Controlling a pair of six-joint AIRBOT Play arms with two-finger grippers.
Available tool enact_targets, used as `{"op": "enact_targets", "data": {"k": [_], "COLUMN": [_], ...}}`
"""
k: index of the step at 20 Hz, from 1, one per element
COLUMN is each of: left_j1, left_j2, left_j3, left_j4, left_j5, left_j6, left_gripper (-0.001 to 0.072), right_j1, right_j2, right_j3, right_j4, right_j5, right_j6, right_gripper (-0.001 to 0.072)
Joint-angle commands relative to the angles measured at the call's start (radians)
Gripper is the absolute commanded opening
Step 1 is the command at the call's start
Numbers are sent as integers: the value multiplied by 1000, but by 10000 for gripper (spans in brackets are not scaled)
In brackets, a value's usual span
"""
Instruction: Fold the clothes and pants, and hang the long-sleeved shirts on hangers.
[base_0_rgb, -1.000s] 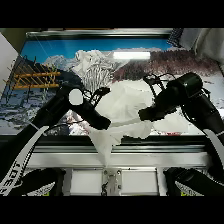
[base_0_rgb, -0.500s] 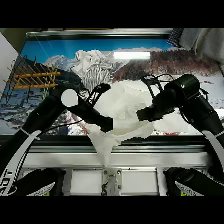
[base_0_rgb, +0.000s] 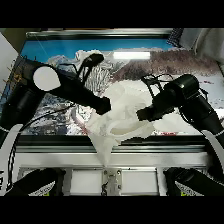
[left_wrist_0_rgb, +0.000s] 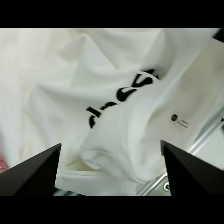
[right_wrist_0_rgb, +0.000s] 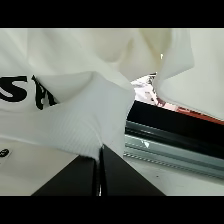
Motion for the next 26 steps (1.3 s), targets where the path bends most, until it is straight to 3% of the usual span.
{"op": "enact_targets", "data": {"k": [1, 7, 11, 16, 26], "left_j1": [138, 379, 459, 528, 617], "left_j2": [-14, -165, -318, -488, -659], "left_j3": [18, 18, 18, 18, 18], "left_j4": [113, 496, 703, 787, 837], "left_j5": [28, 120, 254, 415, 570], "left_j6": [-24, -118, -125, -125, -183], "left_gripper": [691, 691, 691, 691, 691], "right_j1": [1, 1, 1, 1, 1], "right_j2": [-2, -2, -2, -2, -2], "right_j3": [0, 0, 0, 0, 0], "right_j4": [0, 0, 0, 0, 0], "right_j5": [0, 0, 0, 0, 0], "right_j6": [0, 0, 0, 0, 0], "right_gripper": [20, 21, 21, 21, 21]}}
